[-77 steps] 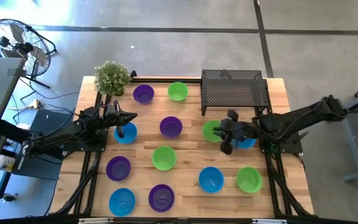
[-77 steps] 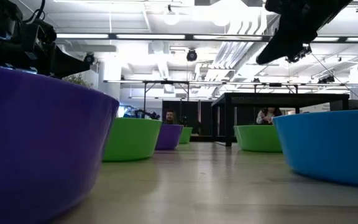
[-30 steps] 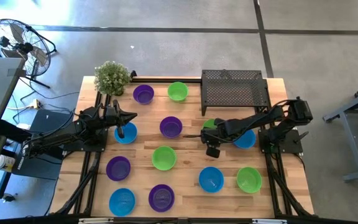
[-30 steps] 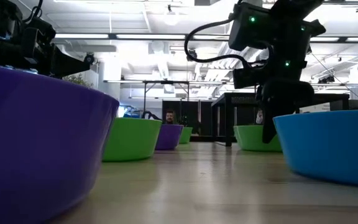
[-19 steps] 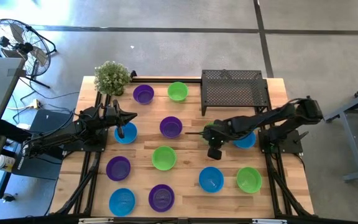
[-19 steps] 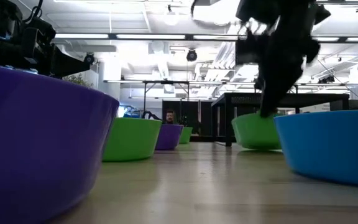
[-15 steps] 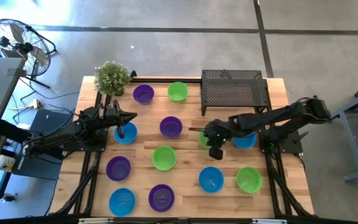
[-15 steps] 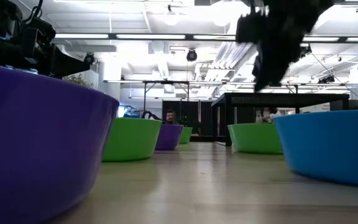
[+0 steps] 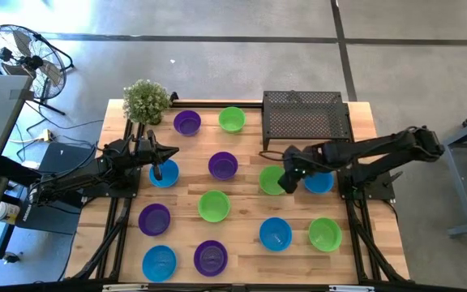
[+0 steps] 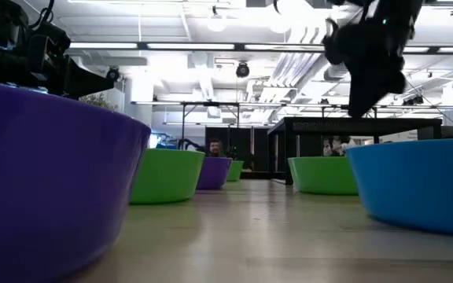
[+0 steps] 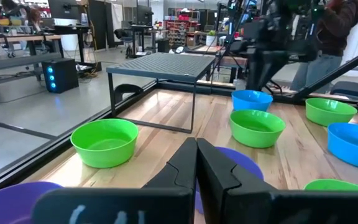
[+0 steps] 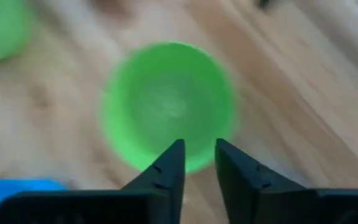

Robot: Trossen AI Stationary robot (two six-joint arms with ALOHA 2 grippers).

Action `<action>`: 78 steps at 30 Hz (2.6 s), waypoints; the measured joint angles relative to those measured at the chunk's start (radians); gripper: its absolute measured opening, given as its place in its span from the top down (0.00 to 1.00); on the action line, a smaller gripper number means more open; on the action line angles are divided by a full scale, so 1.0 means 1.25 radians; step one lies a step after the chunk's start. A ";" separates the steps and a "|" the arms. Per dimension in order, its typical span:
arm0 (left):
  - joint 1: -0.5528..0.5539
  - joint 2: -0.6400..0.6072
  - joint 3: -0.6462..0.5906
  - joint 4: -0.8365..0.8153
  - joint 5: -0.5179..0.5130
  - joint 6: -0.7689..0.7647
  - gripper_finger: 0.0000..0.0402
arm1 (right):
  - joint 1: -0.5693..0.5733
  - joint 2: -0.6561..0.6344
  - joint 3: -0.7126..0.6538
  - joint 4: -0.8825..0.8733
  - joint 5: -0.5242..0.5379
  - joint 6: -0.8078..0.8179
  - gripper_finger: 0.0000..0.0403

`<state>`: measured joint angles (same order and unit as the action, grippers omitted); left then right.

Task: Pick & Place Mini bowls
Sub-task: Put the green bowl on the shelf

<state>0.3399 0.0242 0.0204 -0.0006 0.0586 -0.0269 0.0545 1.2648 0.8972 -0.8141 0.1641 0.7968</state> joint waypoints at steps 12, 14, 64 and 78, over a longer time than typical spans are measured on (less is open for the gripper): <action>0.000 0.000 0.000 0.000 0.002 -0.003 1.00 | -0.121 0.000 -0.243 0.346 -0.047 0.051 0.68; 0.000 0.000 0.000 0.000 0.002 -0.003 1.00 | -0.129 0.000 -0.265 0.390 -0.052 0.053 0.69; 0.000 0.000 0.000 0.004 0.002 -0.005 1.00 | -0.153 0.098 -0.306 0.547 -0.193 0.032 0.98; 0.000 0.000 0.000 0.003 0.002 -0.005 1.00 | -0.153 -0.029 -0.306 0.549 -0.203 0.033 0.99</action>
<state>0.3401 0.0242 0.0204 0.0037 0.0608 -0.0334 -0.1368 1.2289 0.5152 -0.1283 -0.0899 0.8383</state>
